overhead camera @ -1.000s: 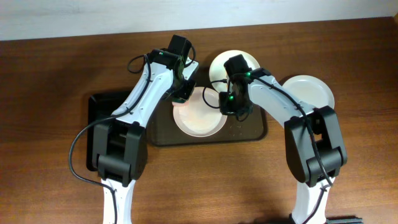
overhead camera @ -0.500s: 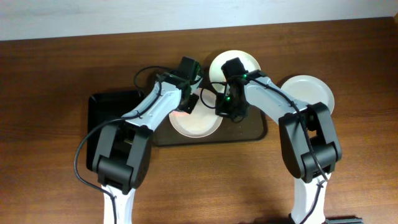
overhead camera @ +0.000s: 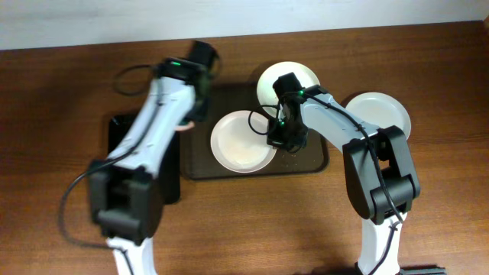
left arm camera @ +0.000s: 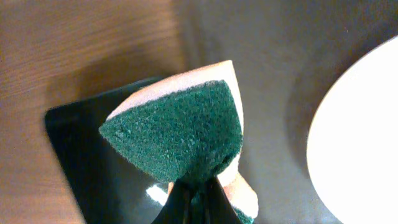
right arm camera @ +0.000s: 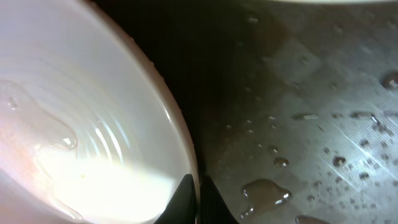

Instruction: Clean dirty plates on tray and stack at the side

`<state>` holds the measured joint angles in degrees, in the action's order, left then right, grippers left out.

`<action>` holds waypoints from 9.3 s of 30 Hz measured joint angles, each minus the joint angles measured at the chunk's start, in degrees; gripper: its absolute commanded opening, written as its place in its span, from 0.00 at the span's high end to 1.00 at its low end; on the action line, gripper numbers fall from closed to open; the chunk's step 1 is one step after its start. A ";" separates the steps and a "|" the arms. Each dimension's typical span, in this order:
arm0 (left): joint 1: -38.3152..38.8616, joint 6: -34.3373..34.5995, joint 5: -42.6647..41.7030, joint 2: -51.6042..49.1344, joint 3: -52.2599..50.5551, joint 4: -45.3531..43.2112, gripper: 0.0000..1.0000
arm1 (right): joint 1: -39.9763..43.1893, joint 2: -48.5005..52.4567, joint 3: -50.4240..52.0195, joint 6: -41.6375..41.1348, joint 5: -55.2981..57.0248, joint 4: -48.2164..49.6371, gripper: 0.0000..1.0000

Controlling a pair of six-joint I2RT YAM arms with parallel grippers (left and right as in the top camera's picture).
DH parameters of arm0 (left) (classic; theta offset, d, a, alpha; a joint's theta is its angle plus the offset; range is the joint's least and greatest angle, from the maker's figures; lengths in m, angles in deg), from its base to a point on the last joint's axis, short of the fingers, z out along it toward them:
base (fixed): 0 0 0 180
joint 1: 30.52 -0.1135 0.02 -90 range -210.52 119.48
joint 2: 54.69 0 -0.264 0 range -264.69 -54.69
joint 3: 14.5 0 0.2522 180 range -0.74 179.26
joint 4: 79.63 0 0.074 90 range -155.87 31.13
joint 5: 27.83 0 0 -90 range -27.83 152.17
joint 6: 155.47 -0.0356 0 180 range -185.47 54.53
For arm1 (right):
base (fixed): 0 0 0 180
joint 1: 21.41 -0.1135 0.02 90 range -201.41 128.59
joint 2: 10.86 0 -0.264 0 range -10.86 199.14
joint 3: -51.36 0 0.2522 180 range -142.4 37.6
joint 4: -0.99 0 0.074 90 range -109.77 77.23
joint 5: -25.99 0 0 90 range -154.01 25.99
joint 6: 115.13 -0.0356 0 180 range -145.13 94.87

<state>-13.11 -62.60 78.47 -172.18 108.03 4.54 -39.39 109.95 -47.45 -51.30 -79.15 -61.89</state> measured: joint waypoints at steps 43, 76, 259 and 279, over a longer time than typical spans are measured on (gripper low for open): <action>-26.71 -5.51 -22.97 10.80 -36.37 -19.08 1.00 | -32.61 0.46 -22.75 35.87 54.80 28.81 0.96; -26.71 -5.51 -22.99 10.80 -36.41 -20.37 1.00 | 47.52 -8.85 2.89 14.86 -3.69 -3.52 0.53; -38.99 1.27 -9.94 39.17 -18.08 2.25 0.00 | -41.92 -7.37 -9.77 64.59 52.30 43.60 0.96; -38.97 1.27 -10.19 39.17 -18.08 2.27 0.00 | 4.76 -22.16 -10.80 13.03 10.86 1.36 0.96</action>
<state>-52.08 -61.33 68.28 -133.01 89.96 6.82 -34.63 87.79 -58.25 -38.27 -68.29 -60.54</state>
